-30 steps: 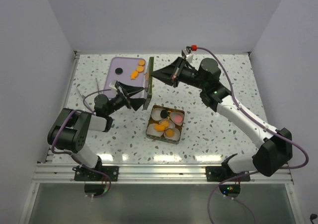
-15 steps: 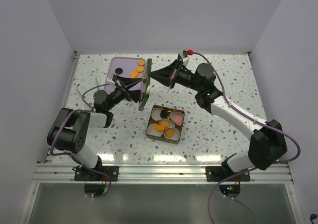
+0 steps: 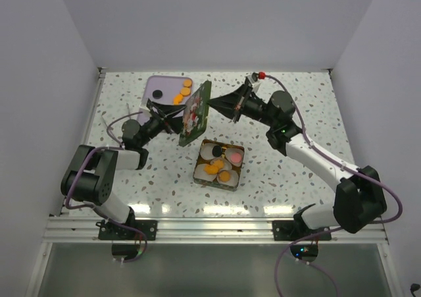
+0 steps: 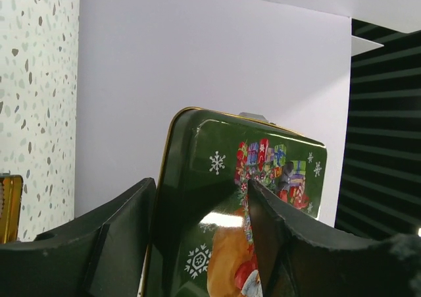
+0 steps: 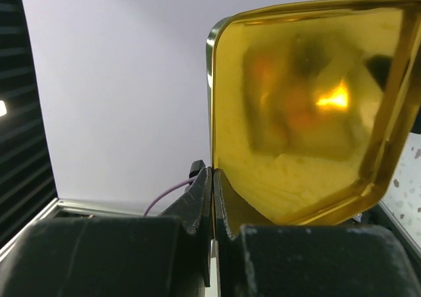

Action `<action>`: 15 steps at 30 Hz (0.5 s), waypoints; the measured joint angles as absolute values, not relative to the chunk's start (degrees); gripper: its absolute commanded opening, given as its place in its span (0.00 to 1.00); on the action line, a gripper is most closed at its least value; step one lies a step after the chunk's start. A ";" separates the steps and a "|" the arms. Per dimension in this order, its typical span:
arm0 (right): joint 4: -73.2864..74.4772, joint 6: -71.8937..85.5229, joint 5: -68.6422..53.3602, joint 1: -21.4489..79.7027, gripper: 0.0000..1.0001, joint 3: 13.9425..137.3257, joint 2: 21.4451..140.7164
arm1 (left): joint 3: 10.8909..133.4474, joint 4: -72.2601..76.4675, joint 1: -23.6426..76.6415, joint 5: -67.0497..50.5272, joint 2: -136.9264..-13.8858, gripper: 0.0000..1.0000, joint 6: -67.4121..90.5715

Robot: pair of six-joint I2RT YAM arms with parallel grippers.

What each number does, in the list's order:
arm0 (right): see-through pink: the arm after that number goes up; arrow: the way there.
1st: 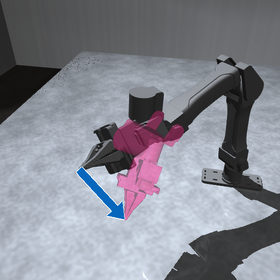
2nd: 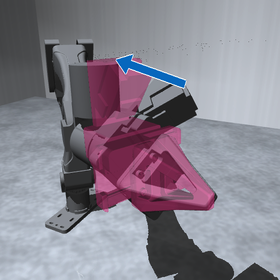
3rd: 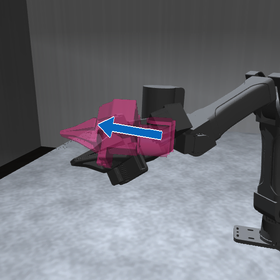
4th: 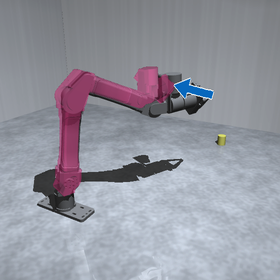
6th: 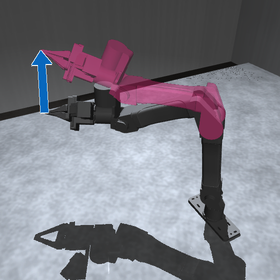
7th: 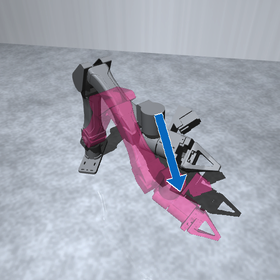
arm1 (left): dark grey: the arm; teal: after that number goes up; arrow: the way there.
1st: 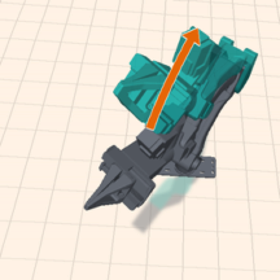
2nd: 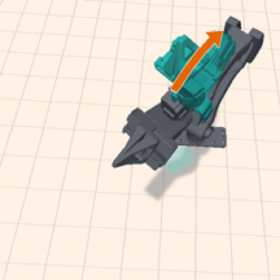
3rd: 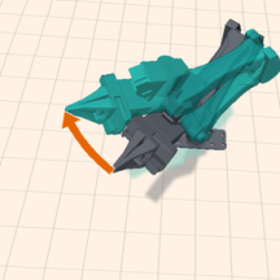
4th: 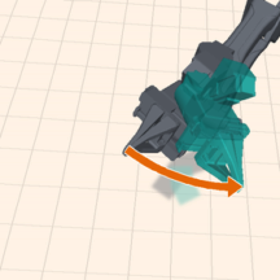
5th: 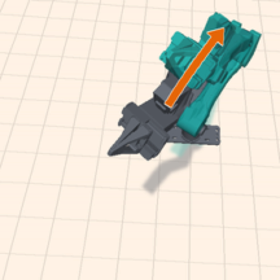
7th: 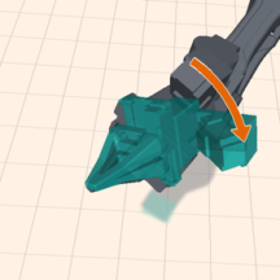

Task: Pack the cookies

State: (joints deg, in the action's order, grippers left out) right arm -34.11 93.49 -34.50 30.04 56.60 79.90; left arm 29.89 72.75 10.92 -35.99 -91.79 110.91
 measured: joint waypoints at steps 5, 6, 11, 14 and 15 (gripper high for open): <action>-29.95 90.67 -35.55 29.23 0.00 54.96 77.95 | 28.29 72.53 10.61 -36.27 -91.68 0.59 110.93; -28.71 89.60 -35.68 29.23 0.00 54.96 77.73 | 28.16 72.34 10.50 -36.29 -91.68 0.60 110.93; -21.71 84.44 -35.83 29.17 0.00 55.27 76.29 | 27.73 71.33 10.02 -36.29 -91.72 0.60 110.74; -19.46 82.37 -35.99 29.17 0.04 55.27 75.83 | 27.40 71.02 9.91 -36.34 -91.96 0.59 110.45; -19.03 82.00 -36.03 29.17 0.06 55.24 75.79 | 27.29 70.98 9.87 -36.34 -92.03 0.59 110.39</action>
State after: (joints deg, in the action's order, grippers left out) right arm -19.03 82.00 -36.03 29.17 55.24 75.79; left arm 27.29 70.98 9.87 -36.34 -92.03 110.39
